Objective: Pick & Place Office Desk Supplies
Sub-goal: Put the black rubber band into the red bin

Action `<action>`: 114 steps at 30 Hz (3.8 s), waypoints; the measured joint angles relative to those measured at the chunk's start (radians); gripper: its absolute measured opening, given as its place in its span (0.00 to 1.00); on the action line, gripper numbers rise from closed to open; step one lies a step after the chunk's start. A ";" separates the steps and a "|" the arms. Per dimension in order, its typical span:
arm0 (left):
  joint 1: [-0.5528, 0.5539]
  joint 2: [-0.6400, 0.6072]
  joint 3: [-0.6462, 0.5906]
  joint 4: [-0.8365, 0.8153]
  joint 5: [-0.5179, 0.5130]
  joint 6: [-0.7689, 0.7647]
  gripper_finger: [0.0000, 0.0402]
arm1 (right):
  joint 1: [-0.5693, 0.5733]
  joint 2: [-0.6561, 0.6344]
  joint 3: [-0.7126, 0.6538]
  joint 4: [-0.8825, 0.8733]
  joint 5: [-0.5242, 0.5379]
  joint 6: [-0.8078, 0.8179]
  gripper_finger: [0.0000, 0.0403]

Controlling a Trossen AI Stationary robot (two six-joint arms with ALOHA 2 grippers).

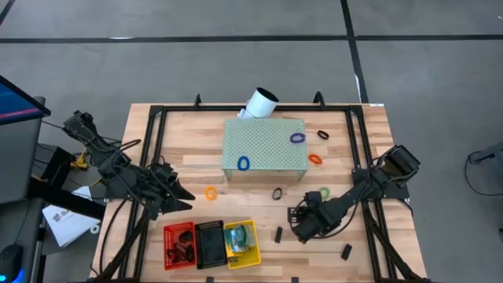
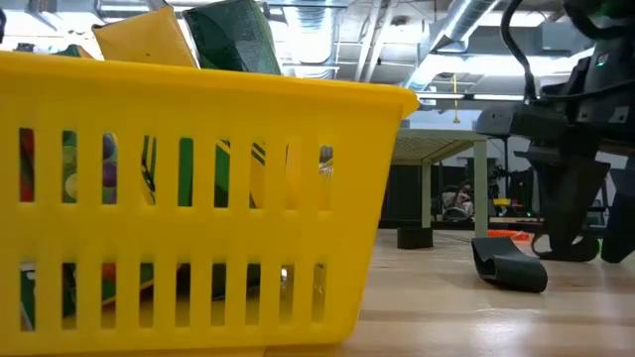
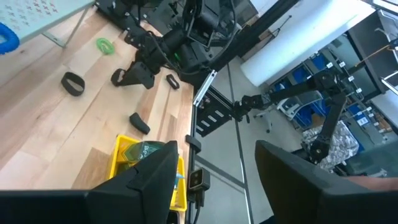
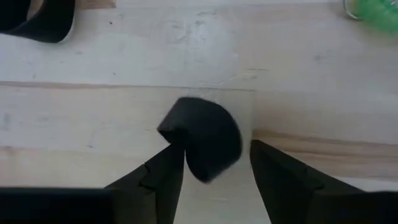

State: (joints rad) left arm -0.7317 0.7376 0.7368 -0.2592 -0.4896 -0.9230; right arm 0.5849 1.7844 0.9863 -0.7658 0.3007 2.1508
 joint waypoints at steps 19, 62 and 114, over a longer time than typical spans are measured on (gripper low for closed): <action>0.040 0.000 0.000 0.021 -0.002 0.002 0.48 | -0.008 0.004 0.052 0.022 0.050 -0.067 0.03; 0.320 0.542 0.000 0.808 0.264 0.111 0.51 | -0.033 -0.005 0.644 0.359 0.355 -0.976 0.00; 0.334 0.391 0.000 0.622 0.227 0.209 0.00 | -0.079 -0.005 0.644 0.398 0.316 -1.022 0.51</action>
State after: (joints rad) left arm -0.3978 1.1282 0.7372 0.3626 -0.2626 -0.7136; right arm 0.5063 1.7794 1.6299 -0.3674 0.6168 1.1291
